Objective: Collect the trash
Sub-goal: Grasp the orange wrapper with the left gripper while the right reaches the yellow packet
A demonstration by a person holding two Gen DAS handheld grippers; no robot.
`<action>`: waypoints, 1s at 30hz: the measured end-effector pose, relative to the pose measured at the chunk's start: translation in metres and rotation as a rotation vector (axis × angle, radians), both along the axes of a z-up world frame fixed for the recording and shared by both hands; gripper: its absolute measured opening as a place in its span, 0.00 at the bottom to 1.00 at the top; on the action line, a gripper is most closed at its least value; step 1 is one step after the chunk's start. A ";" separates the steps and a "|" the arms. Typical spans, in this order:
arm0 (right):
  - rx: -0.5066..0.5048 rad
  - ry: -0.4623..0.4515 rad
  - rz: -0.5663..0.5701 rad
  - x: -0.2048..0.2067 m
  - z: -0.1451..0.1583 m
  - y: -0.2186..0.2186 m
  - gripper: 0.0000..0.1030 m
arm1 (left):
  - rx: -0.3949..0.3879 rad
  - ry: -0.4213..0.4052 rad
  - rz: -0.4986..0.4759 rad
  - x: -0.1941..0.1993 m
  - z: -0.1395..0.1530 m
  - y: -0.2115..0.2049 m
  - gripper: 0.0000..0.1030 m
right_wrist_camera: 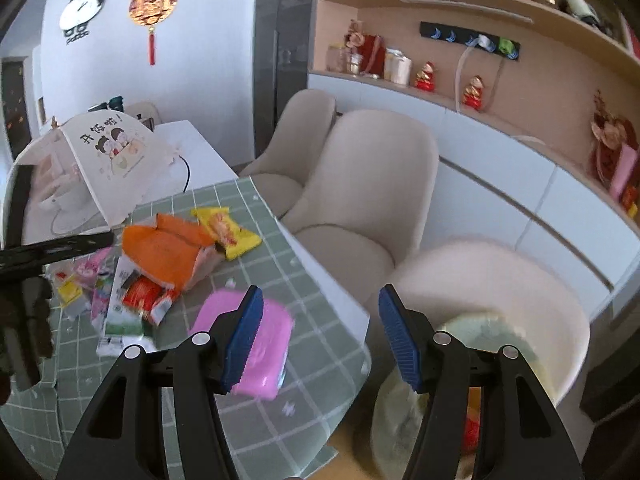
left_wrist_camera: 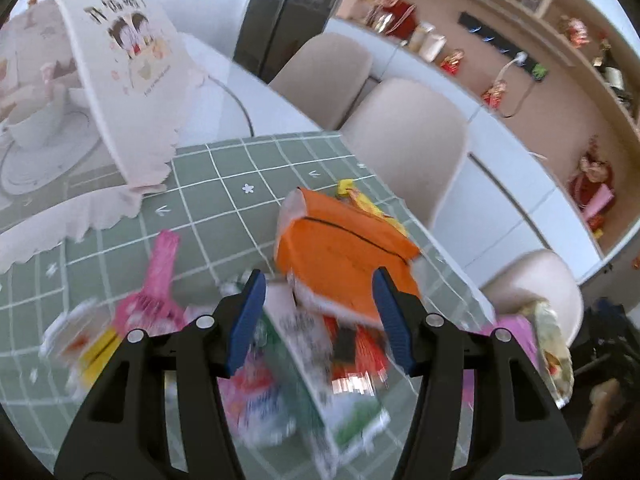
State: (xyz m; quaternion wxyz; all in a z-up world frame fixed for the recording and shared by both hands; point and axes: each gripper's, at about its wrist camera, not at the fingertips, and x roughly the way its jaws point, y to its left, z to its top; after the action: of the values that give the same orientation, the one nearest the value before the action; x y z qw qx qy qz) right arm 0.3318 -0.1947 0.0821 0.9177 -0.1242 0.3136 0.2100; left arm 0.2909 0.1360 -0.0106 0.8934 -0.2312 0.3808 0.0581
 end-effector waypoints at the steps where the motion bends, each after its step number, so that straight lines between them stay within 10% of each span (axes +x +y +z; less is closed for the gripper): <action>1: -0.005 -0.019 0.036 0.014 0.005 0.002 0.55 | -0.003 0.016 0.012 0.010 -0.005 0.003 0.51; 5: -0.049 -0.050 0.106 0.062 0.010 0.016 0.55 | -0.017 0.097 0.048 0.046 -0.026 0.014 0.50; 6: -0.044 -0.034 0.140 0.076 0.008 0.021 0.55 | -0.038 0.126 0.044 0.053 -0.032 0.017 0.29; 9: -0.074 0.022 0.242 0.120 -0.008 0.050 0.55 | -0.033 0.142 0.023 0.054 -0.030 0.016 0.11; 20: -0.170 0.207 0.660 0.196 -0.099 0.193 0.55 | -0.077 0.128 -0.078 -0.016 0.007 0.028 0.10; 30: -0.251 0.329 0.746 0.215 -0.149 0.238 0.55 | -0.120 0.132 0.016 -0.027 -0.007 0.036 0.12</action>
State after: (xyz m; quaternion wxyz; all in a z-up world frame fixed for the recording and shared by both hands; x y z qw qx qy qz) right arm 0.5468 0.0434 -0.0670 0.6944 -0.3048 0.4125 0.5048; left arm 0.2635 0.1723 -0.0174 0.8505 -0.2830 0.4396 0.0574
